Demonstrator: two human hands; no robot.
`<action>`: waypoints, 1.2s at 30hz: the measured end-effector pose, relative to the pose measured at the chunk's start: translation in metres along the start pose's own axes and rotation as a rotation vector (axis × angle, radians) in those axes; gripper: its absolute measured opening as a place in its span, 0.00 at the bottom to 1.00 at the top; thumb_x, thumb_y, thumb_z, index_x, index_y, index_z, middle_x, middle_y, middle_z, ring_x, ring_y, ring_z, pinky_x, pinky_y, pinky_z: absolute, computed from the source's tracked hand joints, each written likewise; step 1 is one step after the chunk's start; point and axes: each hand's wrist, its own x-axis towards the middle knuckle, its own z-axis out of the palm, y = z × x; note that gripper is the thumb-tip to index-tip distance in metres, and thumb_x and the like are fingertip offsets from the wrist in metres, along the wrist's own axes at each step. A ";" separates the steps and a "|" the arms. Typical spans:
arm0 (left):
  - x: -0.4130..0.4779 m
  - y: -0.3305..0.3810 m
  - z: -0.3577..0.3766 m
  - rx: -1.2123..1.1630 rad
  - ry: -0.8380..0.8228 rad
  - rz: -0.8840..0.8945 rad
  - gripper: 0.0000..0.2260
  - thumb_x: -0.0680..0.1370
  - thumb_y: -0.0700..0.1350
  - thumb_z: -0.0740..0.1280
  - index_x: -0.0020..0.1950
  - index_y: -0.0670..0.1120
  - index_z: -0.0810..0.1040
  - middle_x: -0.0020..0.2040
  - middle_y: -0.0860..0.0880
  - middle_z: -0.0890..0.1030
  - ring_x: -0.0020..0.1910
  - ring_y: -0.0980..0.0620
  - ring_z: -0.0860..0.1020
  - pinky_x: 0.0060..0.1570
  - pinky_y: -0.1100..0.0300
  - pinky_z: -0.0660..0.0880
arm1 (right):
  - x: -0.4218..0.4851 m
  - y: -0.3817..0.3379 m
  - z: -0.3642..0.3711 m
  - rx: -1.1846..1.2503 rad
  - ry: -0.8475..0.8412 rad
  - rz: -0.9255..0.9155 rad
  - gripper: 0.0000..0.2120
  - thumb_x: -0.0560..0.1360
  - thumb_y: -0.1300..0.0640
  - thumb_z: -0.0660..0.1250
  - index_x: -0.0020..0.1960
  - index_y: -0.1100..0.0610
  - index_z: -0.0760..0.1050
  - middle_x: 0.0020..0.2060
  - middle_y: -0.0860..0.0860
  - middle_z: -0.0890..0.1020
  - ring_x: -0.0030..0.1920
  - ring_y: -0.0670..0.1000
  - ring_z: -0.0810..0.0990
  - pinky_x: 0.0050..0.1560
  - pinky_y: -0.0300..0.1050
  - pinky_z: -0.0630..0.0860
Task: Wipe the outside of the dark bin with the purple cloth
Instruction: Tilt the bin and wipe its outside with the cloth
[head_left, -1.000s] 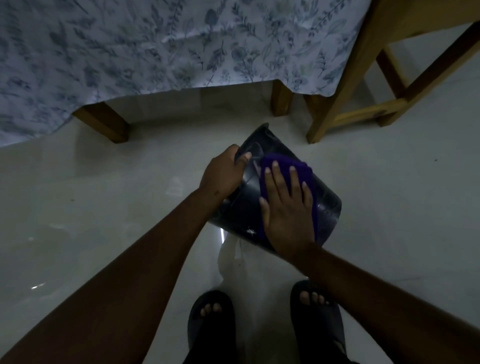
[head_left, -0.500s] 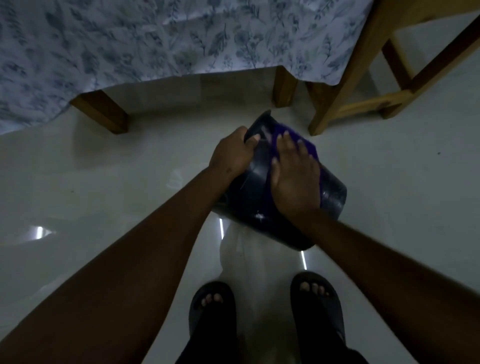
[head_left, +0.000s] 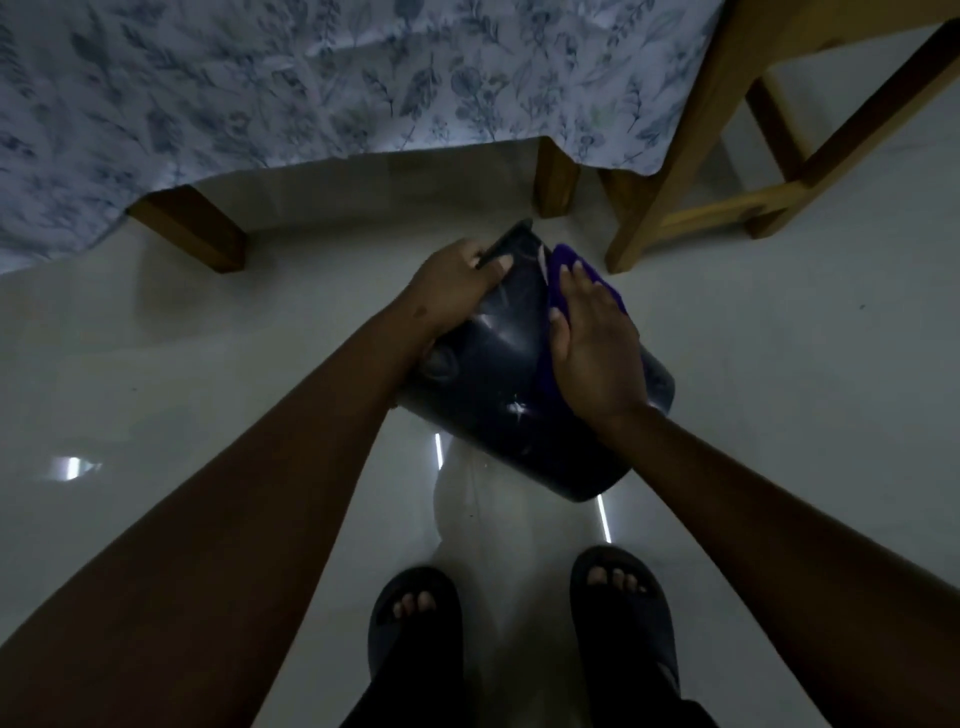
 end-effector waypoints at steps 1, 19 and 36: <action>-0.008 -0.007 0.000 0.022 -0.003 0.002 0.12 0.81 0.52 0.60 0.56 0.46 0.76 0.48 0.49 0.78 0.45 0.52 0.76 0.36 0.66 0.68 | 0.000 0.004 -0.003 0.025 -0.006 0.012 0.26 0.81 0.50 0.52 0.77 0.58 0.57 0.75 0.55 0.65 0.74 0.54 0.64 0.73 0.54 0.62; 0.000 -0.013 0.017 0.108 0.080 -0.067 0.14 0.82 0.54 0.56 0.51 0.44 0.73 0.44 0.47 0.77 0.35 0.54 0.73 0.32 0.64 0.65 | -0.088 -0.010 0.014 -0.196 -0.080 -0.065 0.29 0.80 0.46 0.50 0.79 0.54 0.49 0.79 0.52 0.51 0.78 0.56 0.47 0.75 0.59 0.49; 0.010 -0.012 0.019 0.166 0.075 -0.028 0.12 0.82 0.53 0.56 0.51 0.46 0.73 0.42 0.50 0.75 0.36 0.55 0.72 0.33 0.62 0.65 | -0.018 -0.019 0.015 -0.163 -0.076 -0.072 0.27 0.82 0.48 0.48 0.78 0.55 0.50 0.78 0.52 0.56 0.78 0.55 0.53 0.75 0.57 0.53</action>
